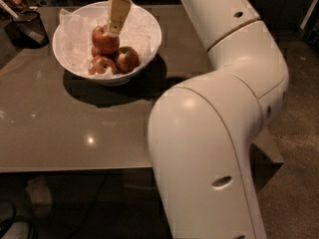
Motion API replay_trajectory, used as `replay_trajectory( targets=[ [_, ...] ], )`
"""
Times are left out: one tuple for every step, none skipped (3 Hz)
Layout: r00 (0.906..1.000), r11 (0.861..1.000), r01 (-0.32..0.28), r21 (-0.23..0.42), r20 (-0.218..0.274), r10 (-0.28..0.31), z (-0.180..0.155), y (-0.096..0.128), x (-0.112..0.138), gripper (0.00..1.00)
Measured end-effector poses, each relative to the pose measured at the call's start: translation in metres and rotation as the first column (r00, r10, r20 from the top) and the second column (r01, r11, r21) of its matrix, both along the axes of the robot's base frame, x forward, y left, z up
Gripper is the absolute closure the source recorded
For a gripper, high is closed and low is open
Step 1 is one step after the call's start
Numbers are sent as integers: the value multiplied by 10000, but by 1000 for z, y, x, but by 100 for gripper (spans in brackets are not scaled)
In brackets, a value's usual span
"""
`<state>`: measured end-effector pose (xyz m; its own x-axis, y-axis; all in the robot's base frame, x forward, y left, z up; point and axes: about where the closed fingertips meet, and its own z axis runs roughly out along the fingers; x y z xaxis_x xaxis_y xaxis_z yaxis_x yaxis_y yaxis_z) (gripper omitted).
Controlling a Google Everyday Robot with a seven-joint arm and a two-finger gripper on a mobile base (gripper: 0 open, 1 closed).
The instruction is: Pick apple from white bowl
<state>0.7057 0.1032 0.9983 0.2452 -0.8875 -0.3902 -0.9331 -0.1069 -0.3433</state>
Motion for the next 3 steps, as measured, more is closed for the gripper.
replay_trajectory(
  targets=[
    [9998,10000,-67,61,-167,68,-9,7,7,24],
    [9992,9998,-118,132,-377,123,-18,13,10,23],
    [9973,9996,-109,267,-727,129,-30,16,11,23]
  ],
)
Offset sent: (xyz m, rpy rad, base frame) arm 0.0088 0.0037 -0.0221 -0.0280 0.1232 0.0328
